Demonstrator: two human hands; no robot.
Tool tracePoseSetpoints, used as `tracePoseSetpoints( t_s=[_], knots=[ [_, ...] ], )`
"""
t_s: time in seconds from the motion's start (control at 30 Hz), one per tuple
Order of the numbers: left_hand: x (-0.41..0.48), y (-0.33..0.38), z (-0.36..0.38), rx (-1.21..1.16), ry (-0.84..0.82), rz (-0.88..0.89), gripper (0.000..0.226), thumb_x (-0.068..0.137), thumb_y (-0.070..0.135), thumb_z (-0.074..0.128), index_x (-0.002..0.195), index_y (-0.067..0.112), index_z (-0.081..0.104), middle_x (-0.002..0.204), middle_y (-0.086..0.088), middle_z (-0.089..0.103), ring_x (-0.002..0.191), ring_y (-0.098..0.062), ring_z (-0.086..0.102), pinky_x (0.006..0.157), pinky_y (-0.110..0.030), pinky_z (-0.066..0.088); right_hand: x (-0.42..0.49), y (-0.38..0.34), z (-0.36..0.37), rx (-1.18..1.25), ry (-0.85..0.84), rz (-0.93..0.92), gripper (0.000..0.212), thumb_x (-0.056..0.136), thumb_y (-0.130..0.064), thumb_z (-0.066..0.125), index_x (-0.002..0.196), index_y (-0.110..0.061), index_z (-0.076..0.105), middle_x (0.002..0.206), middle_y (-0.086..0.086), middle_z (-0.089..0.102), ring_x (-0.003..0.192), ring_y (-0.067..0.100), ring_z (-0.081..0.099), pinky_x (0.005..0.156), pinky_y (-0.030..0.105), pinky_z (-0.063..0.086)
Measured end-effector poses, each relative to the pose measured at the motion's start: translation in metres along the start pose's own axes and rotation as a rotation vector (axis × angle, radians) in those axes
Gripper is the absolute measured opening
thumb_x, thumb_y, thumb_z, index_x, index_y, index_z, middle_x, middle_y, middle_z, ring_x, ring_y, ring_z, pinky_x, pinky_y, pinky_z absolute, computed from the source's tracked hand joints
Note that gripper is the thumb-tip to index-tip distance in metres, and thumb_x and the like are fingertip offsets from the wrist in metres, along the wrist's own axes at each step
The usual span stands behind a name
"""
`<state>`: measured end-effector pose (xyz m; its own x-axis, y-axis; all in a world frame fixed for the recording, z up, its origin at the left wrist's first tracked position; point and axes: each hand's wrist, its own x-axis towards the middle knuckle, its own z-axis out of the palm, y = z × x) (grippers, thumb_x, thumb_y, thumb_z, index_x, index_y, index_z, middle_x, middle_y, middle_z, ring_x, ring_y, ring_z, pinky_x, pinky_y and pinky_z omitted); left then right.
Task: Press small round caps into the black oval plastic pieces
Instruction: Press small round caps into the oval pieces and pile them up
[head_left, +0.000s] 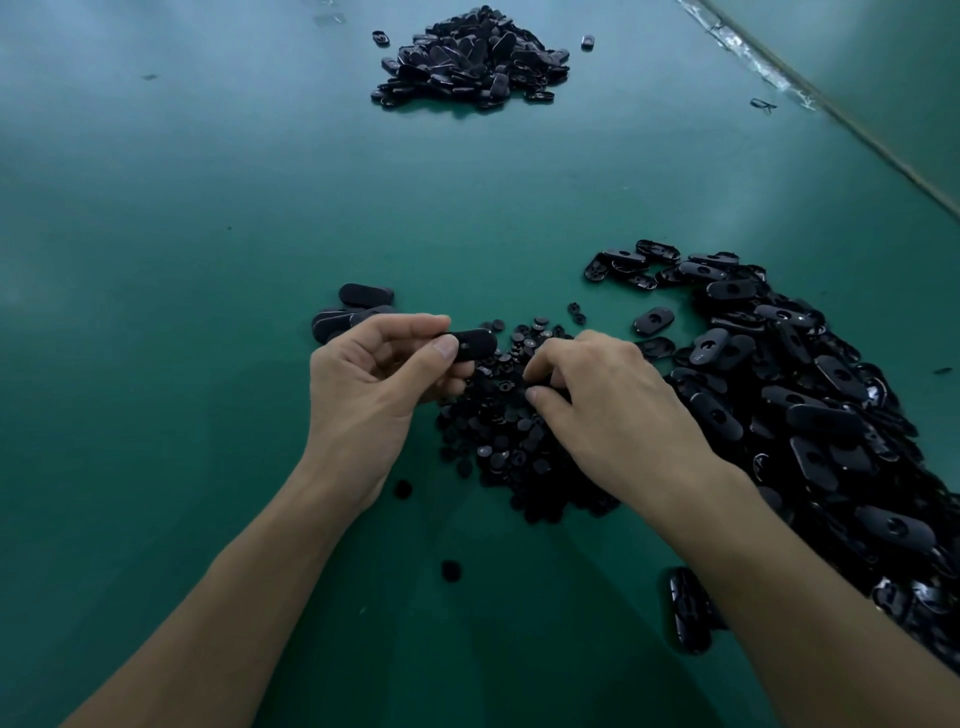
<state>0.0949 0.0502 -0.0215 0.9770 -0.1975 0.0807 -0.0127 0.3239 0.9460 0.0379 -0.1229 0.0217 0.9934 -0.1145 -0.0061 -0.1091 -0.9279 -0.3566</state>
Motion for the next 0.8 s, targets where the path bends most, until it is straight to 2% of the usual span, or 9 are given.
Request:
tracePoseSetpoints(
  t_s=[0.1,0.23,0.4,0.63,0.7,0.8],
  knots=[
    [0.0002,-0.0001,-0.0003,-0.003,0.002,-0.002,0.014,0.080,0.015,0.075,0.093,0.012,0.074,0.082,-0.011,0.075,0.074,-0.023,0.074,0.067,-0.025,0.057,0.0017,0.0015,0.0021,0.001,0.026,0.013,0.011,0.099,-0.029,0.059,0.101,-0.025,0.069,0.099,-0.004,0.058,0.095,0.016,0.057,0.077,0.027,0.043],
    [0.0002,-0.0008,-0.0007,-0.009,0.002,-0.003,0.013,0.080,0.016,0.076,0.092,0.015,0.075,0.082,-0.010,0.075,0.075,-0.024,0.074,0.068,-0.024,0.057,0.0018,0.0019,0.0033,0.054,0.079,0.010,0.013,0.099,-0.032,0.060,0.098,-0.026,0.071,0.096,-0.005,0.055,0.090,0.016,0.057,0.076,0.028,0.046],
    [0.0006,-0.0012,-0.0006,0.000,0.005,-0.005,0.011,0.079,0.017,0.075,0.091,0.017,0.075,0.083,-0.009,0.075,0.076,-0.023,0.074,0.068,-0.024,0.057,0.0035,0.0028,0.0020,0.148,0.083,0.009,0.010,0.093,-0.033,0.069,0.092,-0.023,0.072,0.089,-0.007,0.064,0.083,0.015,0.063,0.081,0.039,0.056],
    [0.0011,-0.0014,-0.0001,0.005,0.018,-0.006,0.012,0.079,0.018,0.075,0.091,0.016,0.074,0.083,-0.009,0.075,0.075,-0.023,0.074,0.067,-0.023,0.057,0.0045,0.0014,0.0026,0.222,0.122,0.022,0.012,0.098,-0.026,0.062,0.090,-0.018,0.065,0.080,-0.004,0.067,0.076,0.016,0.066,0.074,0.040,0.057],
    [0.0010,-0.0016,-0.0005,0.009,0.023,-0.007,0.011,0.080,0.017,0.075,0.091,0.016,0.074,0.084,-0.010,0.076,0.076,-0.024,0.075,0.068,-0.023,0.057,0.0049,0.0010,0.0020,0.243,0.131,0.015,0.009,0.099,-0.022,0.059,0.094,-0.018,0.066,0.083,-0.005,0.066,0.077,0.013,0.065,0.075,0.038,0.057],
    [0.0008,-0.0016,-0.0004,0.009,0.040,-0.005,0.009,0.082,0.015,0.075,0.090,0.017,0.075,0.084,-0.010,0.075,0.076,-0.025,0.075,0.068,-0.024,0.057,0.0058,-0.0010,0.0008,0.252,0.118,0.000,0.019,0.099,-0.018,0.057,0.114,-0.018,0.069,0.100,-0.003,0.067,0.095,0.013,0.062,0.089,0.035,0.054]
  ],
)
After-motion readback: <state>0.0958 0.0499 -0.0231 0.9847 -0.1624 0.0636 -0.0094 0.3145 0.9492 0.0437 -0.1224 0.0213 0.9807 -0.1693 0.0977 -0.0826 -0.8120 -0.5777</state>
